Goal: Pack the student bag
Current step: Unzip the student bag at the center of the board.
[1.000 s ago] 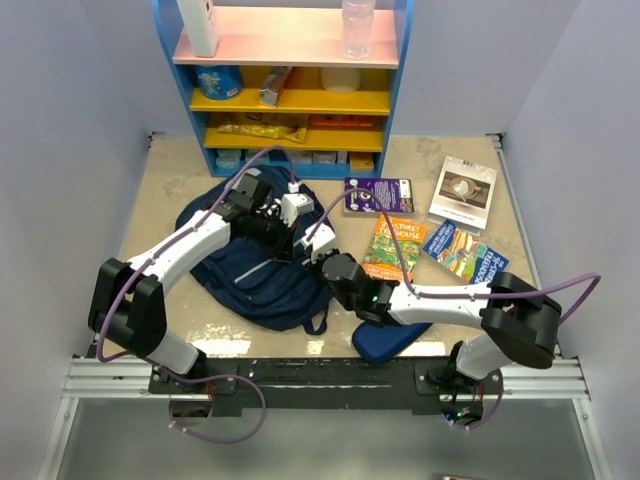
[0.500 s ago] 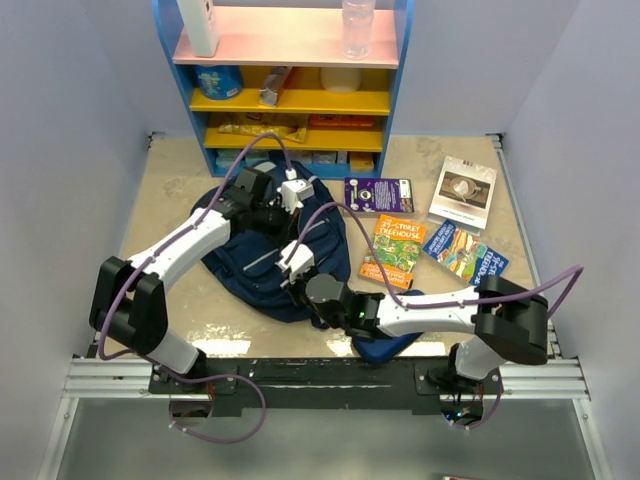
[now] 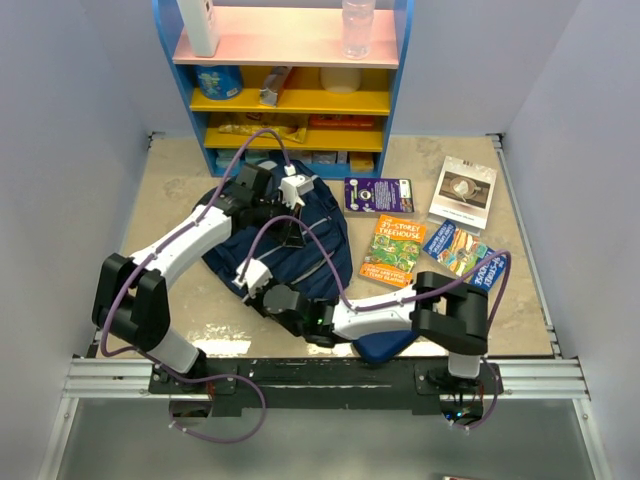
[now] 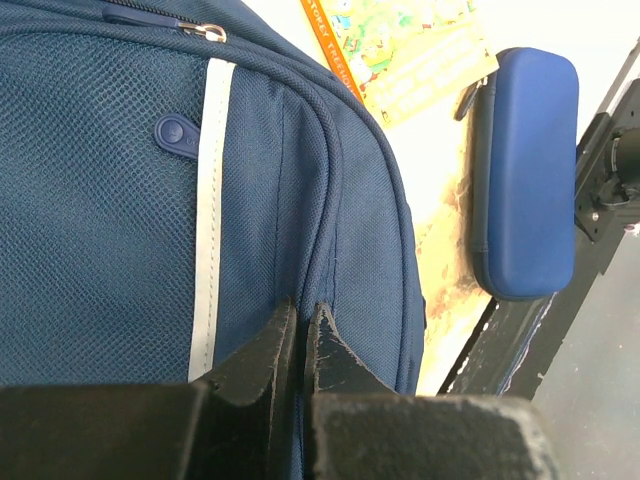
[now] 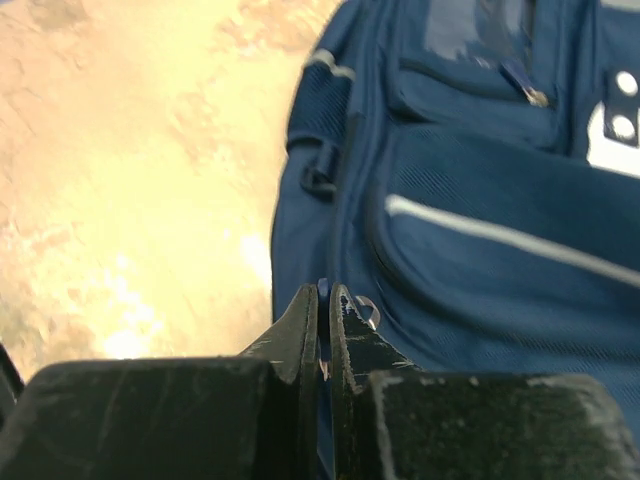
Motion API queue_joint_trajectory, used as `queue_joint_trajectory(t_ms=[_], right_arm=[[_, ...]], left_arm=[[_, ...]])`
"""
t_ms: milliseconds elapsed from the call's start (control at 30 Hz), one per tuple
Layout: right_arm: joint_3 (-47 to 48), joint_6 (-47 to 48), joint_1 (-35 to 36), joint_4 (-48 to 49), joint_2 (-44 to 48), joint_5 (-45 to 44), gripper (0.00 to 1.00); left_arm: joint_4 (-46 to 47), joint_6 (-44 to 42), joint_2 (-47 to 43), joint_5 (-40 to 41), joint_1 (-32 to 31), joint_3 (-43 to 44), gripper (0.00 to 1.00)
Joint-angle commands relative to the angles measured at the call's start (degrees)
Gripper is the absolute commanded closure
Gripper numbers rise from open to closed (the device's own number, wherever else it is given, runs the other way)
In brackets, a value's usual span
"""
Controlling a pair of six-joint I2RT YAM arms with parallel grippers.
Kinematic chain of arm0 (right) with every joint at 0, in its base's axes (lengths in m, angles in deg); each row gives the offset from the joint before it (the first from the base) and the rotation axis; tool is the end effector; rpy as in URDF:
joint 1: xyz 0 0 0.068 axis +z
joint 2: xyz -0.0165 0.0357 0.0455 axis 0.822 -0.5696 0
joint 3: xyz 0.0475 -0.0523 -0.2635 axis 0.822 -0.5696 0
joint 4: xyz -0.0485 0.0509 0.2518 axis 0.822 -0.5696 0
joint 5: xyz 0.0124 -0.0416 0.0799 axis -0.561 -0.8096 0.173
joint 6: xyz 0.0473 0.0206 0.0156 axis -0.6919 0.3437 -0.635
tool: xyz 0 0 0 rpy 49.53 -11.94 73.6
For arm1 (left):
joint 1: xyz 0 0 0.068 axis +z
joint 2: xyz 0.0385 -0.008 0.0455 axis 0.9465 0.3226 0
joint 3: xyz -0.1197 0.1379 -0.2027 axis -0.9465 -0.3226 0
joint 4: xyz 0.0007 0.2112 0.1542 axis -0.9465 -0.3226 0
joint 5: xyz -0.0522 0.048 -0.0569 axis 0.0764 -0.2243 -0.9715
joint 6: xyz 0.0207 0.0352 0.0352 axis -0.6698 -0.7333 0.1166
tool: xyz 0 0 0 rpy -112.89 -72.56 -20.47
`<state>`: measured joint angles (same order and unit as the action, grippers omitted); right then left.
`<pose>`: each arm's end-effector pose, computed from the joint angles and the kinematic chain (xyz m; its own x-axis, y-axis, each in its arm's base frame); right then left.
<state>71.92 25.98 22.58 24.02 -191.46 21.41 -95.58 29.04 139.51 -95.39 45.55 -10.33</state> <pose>0.1009 0.3889 0.2040 -0.0894 -0.2332 -0.9683 -0.7599 0.6445 -0.0850 0.2896 -0.1616 0.2635 -0.7183 0.3302 -0.6123 0.6629 0.5919 -0.4585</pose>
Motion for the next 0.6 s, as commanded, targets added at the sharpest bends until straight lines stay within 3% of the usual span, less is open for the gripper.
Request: queue_joint_trajectory(t_ms=[0,67,100,133,200,233,300,400,433,533,567], right_arm=[[7.3,2.2,1.9,7.2,-2.3,5.8,1.0],[8.5,4.3,1.8,6.7,-3.6,4.5,0.99],[8.8,4.4,1.6,5.4,-3.4,2.8,0.91],[8.3,3.7,1.6,4.7,-1.6,1.6,0.77],[5.3,2.9,1.0,2.1,1.4,-0.1,0.63],[4.6,-1.2,0.6,-0.2,3.2,-0.6,0.53],[3.9,-5.5,-0.4,-9.8,8.6,-2.2,0.47],[0.4,-16.4,-2.8,-19.8,16.8,-3.5,0.3],[-0.6,-22.7,-3.5,-22.4,18.9,-3.8,0.18],[-3.4,-37.2,-7.4,-36.6,27.1,-2.8,0.01],[-4.1,-40.4,-9.1,-40.3,29.1,-2.5,0.02]], left_arm=[[8.9,2.5,-2.6,-6.1,-0.1,3.9,1.0],[7.9,2.1,-2.9,-6.3,0.3,4.6,1.0],[7.4,1.7,-2.9,-6.7,0.7,5.0,1.0],[6.3,1.3,-3.2,-6.7,1.1,5.3,1.0],[5.3,-0.1,-3.5,-6.3,3.1,6.4,1.0],[4.1,-0.6,-3.5,-6.0,3.9,6.8,1.0],[3.4,-3.0,-3.4,-5.7,6.2,7.5,1.0],[1.9,-5.3,-3.3,-6.3,8.3,7.8,1.0],[1.2,-5.9,-3.3,-6.2,8.5,7.7,1.0],[1.3,-7.4,-4.0,-6.0,8.7,6.7,1.0],[1.3,-8.0,-4.2,-6.0,8.6,6.1,1.0]])
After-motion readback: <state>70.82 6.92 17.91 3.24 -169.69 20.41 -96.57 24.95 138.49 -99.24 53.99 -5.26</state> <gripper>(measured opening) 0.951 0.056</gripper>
